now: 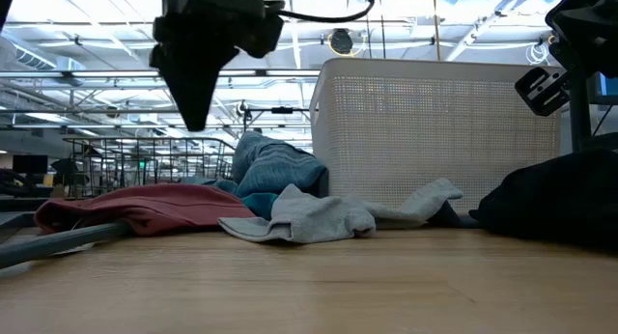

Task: Pick & Place Cloths
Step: Put the pink boxers into the transparent bin

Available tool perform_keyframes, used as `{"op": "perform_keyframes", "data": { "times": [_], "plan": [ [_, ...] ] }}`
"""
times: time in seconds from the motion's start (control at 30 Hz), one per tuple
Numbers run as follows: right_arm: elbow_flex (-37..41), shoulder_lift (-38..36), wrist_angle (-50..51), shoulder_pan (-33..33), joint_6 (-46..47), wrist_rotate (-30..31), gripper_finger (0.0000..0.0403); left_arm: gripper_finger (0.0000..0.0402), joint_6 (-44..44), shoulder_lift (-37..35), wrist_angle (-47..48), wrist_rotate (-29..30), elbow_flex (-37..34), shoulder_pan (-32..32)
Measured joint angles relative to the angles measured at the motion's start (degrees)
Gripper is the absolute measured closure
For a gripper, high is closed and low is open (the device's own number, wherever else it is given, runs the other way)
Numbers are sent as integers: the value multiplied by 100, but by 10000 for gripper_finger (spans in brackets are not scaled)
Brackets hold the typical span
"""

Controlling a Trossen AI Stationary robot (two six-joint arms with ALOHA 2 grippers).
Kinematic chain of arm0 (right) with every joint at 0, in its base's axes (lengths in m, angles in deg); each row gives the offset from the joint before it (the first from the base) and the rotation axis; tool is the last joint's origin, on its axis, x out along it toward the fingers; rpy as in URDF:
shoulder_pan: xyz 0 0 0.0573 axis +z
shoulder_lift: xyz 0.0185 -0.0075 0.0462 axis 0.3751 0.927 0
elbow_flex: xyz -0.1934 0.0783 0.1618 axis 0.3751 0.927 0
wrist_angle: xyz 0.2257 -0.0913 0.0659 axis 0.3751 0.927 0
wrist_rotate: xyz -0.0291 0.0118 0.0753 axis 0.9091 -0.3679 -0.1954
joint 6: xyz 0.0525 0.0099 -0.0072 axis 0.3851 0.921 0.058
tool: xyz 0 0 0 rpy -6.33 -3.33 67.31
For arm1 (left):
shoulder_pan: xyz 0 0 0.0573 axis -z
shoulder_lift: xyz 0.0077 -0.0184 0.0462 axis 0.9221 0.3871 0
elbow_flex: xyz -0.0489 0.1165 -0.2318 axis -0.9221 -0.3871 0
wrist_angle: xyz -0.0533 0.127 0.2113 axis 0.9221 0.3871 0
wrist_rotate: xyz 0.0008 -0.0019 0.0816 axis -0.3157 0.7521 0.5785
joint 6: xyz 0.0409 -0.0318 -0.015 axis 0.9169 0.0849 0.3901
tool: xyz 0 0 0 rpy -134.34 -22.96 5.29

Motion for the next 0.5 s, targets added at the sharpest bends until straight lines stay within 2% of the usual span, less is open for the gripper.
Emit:
{"op": "perform_keyframes", "data": {
  "times": [0.3,0.5],
  "plan": [
    [1,0,2,0,0,0,399,201,875,0,-644,102,-37,42],
    [1,0,2,0,0,0,399,158,1668,47,-806,114,-37,208]
  ]
}}
